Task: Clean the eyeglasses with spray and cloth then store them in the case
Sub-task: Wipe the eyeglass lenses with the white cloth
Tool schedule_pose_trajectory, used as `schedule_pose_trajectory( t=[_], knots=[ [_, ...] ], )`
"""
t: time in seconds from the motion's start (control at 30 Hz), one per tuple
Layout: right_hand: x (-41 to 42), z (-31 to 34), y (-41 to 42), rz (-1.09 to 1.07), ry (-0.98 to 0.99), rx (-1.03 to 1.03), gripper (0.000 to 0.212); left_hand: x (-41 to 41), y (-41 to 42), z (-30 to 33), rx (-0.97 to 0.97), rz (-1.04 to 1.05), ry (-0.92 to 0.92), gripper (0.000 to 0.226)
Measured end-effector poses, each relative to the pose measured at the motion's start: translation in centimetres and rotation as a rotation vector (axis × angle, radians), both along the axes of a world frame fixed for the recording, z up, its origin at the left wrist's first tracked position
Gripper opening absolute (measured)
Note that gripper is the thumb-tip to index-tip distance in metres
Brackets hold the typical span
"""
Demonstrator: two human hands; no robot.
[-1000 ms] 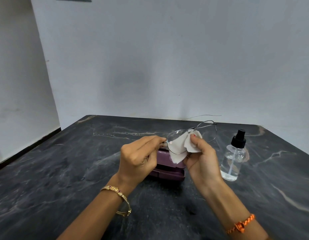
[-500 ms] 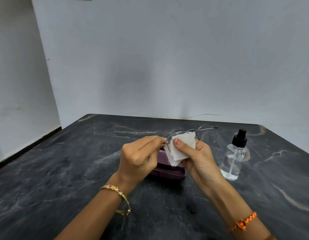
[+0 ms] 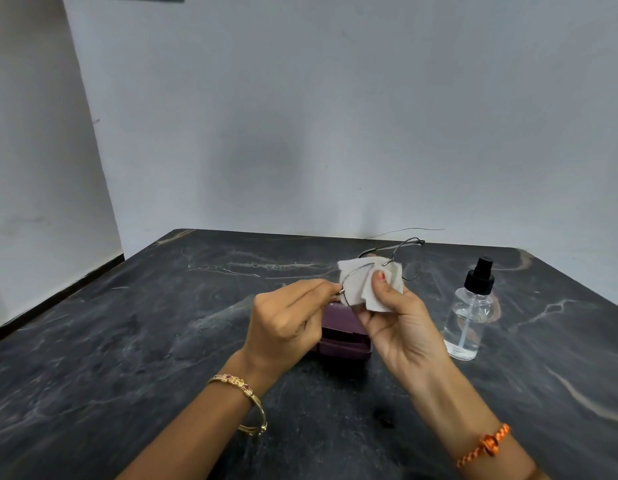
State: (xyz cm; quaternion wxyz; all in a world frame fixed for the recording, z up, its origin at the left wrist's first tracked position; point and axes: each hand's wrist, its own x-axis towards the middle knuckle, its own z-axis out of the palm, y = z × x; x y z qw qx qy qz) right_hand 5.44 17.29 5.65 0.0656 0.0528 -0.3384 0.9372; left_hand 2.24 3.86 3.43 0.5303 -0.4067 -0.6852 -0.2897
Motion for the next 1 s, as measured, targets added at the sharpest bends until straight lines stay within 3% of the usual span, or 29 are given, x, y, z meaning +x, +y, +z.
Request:
schedule_pose_trajectory(
  t=[0.6,0.8,1.0],
  knots=[
    [0.4,0.2,1.1,-0.024,0.147,0.654,0.014,-0.1,-1.0,1.2,0.140,0.073,-0.044,0.018],
    [0.3,-0.3,0.9,-0.227,0.094,0.647,0.011,-0.1,-1.0,1.2,0.236,0.039,-0.088,0.015],
    [-0.1,-0.5,1.6,-0.285,0.029,0.666,0.008,-0.3,-1.3,1.6,0.378,0.011,-0.134,0.013]
  ],
)
